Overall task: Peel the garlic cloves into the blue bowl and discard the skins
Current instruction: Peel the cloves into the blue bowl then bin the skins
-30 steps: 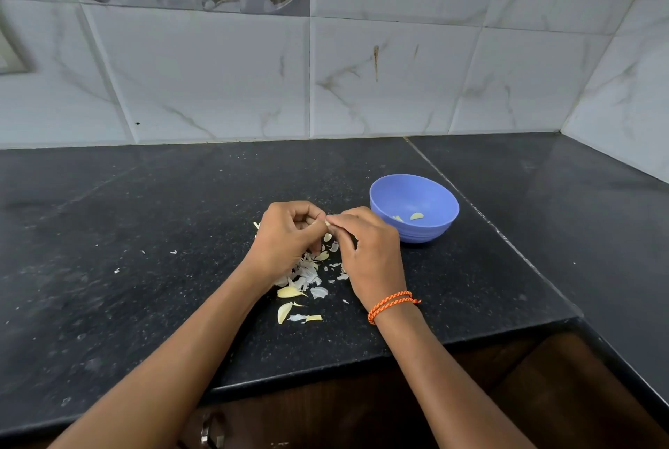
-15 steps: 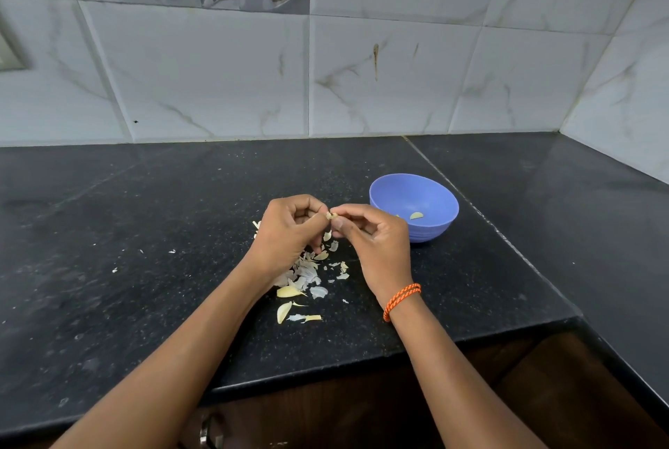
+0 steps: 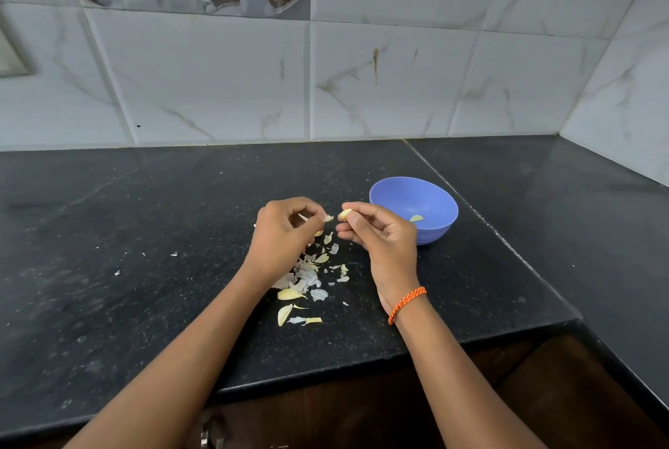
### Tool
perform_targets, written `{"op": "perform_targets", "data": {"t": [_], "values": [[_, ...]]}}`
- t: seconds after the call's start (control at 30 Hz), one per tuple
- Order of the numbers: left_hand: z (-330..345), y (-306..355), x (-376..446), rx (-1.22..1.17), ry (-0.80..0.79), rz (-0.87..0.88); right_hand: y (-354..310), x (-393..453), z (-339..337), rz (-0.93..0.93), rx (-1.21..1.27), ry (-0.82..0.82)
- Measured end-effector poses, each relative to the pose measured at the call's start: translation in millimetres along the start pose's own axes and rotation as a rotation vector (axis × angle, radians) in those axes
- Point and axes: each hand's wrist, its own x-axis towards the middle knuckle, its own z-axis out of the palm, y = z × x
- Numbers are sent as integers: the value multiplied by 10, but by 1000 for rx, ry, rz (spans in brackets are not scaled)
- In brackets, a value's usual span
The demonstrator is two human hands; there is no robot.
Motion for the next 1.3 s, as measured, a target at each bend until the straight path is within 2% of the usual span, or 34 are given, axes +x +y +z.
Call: {"op": "perform_targets", "data": {"t": [0.3, 0.43, 0.73, 0.87, 1.03, 1.13, 1.3], "values": [[-2, -67, -13, 238, 15, 109, 12, -4, -7, 37, -16, -24], [-12, -105, 13, 260, 44, 58, 17, -13, -11, 15, -57, -35], [-60, -117, 21, 205, 49, 65, 53, -51, 66, -239, -464, 8], [-72, -130, 17, 205, 103, 48, 75, -25, 33, -356, -583, 43], [-87, -112, 21, 179, 138, 26, -185, 150, -79, -503, -708, -1], [-77, -117, 20, 173, 148, 18, -346, 344, -250, -456, -749, 7], [-89, -142, 28, 176, 163, 15, -506, 665, -558, -179, -1133, -25]]}}
